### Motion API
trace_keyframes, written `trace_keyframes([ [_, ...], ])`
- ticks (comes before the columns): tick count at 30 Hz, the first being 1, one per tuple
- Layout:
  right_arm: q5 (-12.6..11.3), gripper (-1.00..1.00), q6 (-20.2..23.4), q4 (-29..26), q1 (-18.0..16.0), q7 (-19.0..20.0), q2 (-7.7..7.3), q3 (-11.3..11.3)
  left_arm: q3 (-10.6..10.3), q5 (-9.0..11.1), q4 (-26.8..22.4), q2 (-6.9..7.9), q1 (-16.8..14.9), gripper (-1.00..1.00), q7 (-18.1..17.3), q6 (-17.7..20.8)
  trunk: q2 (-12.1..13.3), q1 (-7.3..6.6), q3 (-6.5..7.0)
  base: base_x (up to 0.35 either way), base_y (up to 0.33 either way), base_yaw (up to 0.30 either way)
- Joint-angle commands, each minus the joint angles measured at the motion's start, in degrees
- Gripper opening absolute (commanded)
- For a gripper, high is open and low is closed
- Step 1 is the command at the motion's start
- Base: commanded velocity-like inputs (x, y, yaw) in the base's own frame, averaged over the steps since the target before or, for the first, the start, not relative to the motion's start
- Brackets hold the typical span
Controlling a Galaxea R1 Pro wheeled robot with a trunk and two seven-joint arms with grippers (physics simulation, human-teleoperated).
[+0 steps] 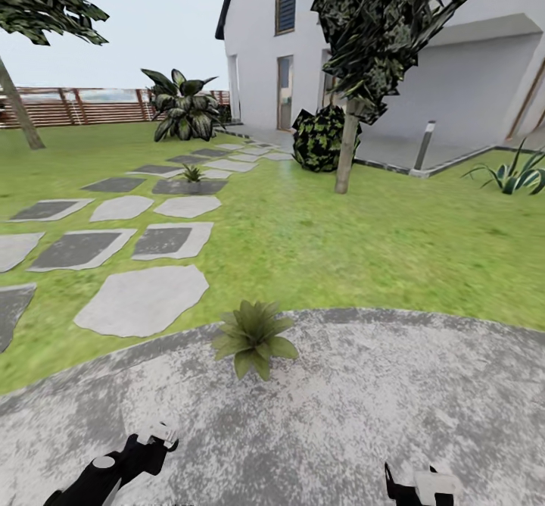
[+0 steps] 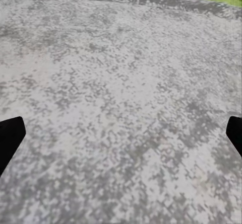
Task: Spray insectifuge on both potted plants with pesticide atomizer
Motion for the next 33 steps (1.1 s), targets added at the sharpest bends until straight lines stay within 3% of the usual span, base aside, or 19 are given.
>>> trace_keyframes([
  [1, 0.07, 1.00, -0.14, 0.01, -0.01, -0.19, -0.01, 0.03, 0.35, -0.61, 0.00, -0.04, -0.03, -1.00, -0.26, -0.02, 0.40, -0.24, 0.17, 0.000, 0.000, 0.276],
  [23, 0.07, 1.00, -0.14, 0.01, -0.01, -0.19, -0.01, 0.03, 0.35, -0.61, -0.04, -0.04, -0.03, -1.00, -0.26, -0.02, 9.22, -5.07, 4.50, 0.000, 0.000, 0.148],
  [33, 0.07, 1.00, -0.13, 0.01, -0.01, -0.19, -0.01, 0.03, 0.35, -0.61, -0.05, -0.04, -0.03, -1.00, -0.26, -0.11, 9.22, -5.07, 4.70, 0.000, 0.000, 0.228],
])
